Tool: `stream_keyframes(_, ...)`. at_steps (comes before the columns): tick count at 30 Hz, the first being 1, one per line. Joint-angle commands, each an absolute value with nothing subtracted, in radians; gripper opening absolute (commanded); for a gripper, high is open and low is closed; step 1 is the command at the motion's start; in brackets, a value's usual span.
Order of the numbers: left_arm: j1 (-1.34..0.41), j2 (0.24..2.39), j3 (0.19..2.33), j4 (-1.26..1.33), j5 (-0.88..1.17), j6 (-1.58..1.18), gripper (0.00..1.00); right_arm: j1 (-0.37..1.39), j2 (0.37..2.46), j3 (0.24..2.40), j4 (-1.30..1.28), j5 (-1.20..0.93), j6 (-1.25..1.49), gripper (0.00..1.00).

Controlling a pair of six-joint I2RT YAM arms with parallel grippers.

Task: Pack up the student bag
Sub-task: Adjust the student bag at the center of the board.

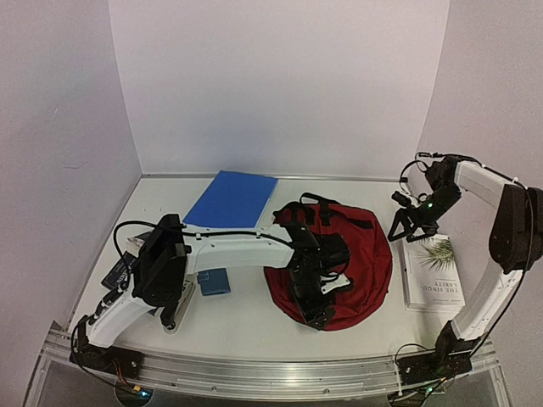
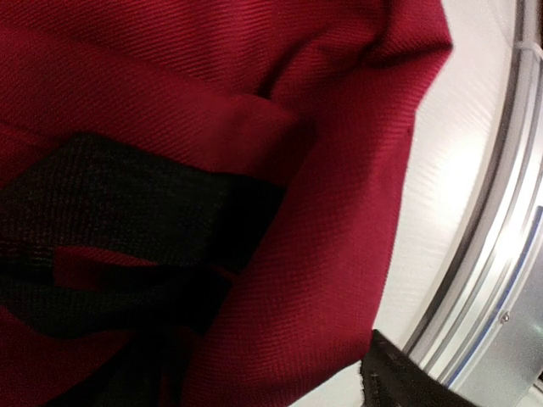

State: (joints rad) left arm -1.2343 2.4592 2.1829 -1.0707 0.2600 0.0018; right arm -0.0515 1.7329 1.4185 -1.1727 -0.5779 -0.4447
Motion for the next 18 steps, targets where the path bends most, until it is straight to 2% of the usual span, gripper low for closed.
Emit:
stream_keyframes(1, -1.237, 2.462, 2.244, -1.055, 0.172, 0.015, 0.49, -0.061, 1.710, 1.426, -1.210, -0.568, -0.469, 0.98)
stream_keyframes(5, -1.235, 2.418, 2.333, -1.065, 0.084, 0.012, 0.02, -0.068, 1.716, 1.461, -1.220, -0.573, -0.472, 0.98)
stream_keyframes(12, -1.206, 2.300, 2.474, -1.042, 0.010, -0.026, 0.00, -0.121, 1.718, 1.594, -1.230, -0.609, -0.464, 0.98)
stream_keyframes(18, -1.181, 2.193, 2.568, -0.902, -0.031, -0.068, 0.00, -0.195, 1.737, 1.742, -1.230, -0.654, -0.434, 0.98)
